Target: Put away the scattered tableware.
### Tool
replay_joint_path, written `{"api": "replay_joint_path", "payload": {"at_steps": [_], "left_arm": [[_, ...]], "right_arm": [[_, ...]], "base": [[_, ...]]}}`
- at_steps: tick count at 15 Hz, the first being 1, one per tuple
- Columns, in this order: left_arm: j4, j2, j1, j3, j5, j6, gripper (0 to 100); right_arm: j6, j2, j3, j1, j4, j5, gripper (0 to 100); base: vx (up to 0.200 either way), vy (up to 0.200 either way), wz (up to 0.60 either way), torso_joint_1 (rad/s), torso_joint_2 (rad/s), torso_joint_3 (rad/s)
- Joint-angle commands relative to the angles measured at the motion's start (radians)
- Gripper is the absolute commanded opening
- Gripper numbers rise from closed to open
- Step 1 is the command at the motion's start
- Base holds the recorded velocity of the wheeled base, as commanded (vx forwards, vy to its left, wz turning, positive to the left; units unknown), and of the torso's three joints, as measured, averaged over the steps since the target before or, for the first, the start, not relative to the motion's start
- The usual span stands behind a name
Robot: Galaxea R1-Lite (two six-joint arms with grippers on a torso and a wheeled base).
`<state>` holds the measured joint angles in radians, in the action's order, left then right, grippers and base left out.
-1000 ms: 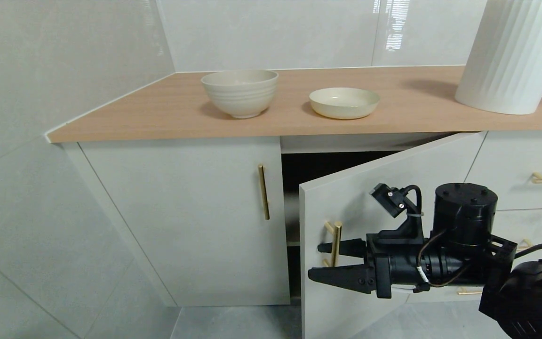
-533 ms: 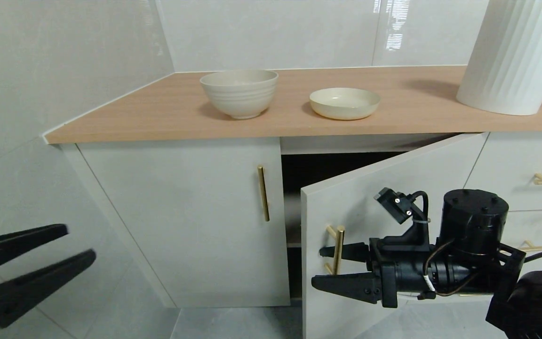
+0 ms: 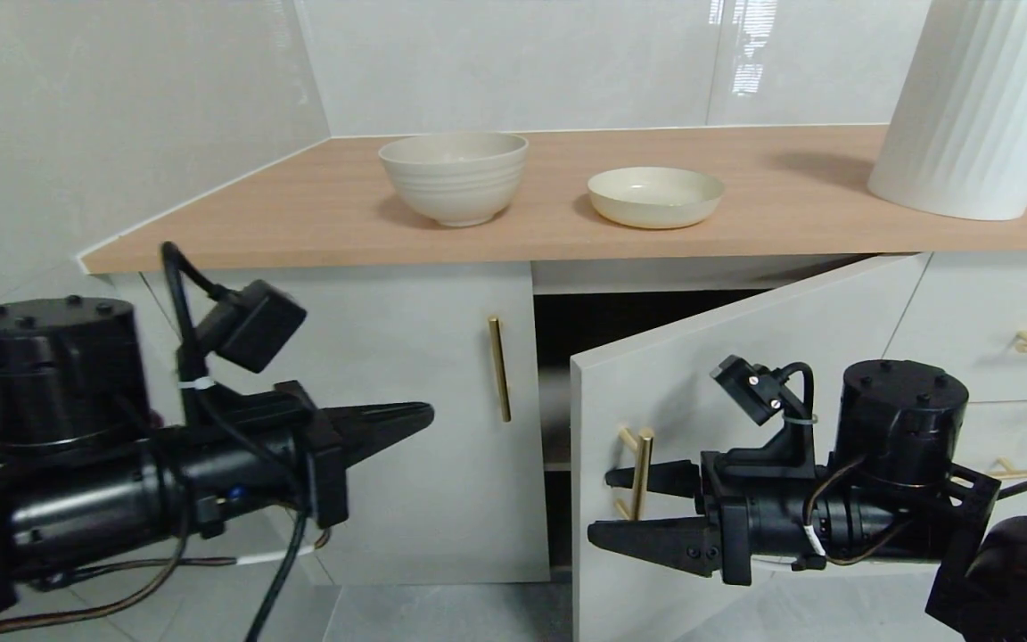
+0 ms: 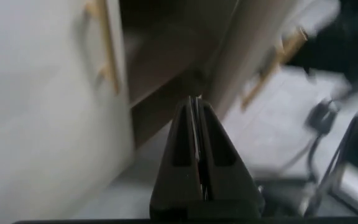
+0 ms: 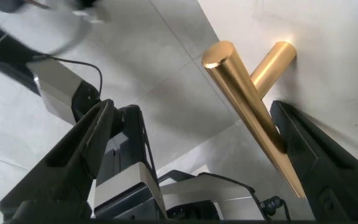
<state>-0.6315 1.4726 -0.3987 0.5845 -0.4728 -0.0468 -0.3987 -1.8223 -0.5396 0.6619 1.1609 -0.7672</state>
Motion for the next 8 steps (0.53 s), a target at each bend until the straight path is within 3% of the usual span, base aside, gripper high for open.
{"api": "replay_joint_path", "payload": {"at_steps": [1,4,5,6,8], "left_arm": [[-0.274,0.345,-0.088,0.018,-0.001,-0.151,0],[-0.401,0.528,-0.132,0.123,0.000,-0.211,0],[-0.399,0.543,-0.143,0.150,-0.004,-0.232,0],[-0.396,0.558,-0.160,0.196,-0.018,-0.274,0],[-0.395,0.562,-0.166,0.233,-0.047,-0.304,0]], "right_arm": [[0.001,-0.002,0.000,-0.002,0.002,0.009,100],[0.001,-0.002,0.000,-0.005,0.002,0.009,100],[0.001,-0.002,0.000,-0.005,0.002,0.009,100],[0.001,-0.002,0.000,-0.013,0.002,0.009,100],[0.001,-0.002,0.001,-0.018,0.002,0.009,100]], "base": [[0.000,0.000,0.00,0.000,0.00,0.000],[0.000,0.000,0.00,0.000,0.00,0.000],[0.000,0.000,0.00,0.000,0.00,0.000],[0.000,0.000,0.00,0.000,0.00,0.000],[0.000,0.000,0.00,0.000,0.00,0.000]]}}
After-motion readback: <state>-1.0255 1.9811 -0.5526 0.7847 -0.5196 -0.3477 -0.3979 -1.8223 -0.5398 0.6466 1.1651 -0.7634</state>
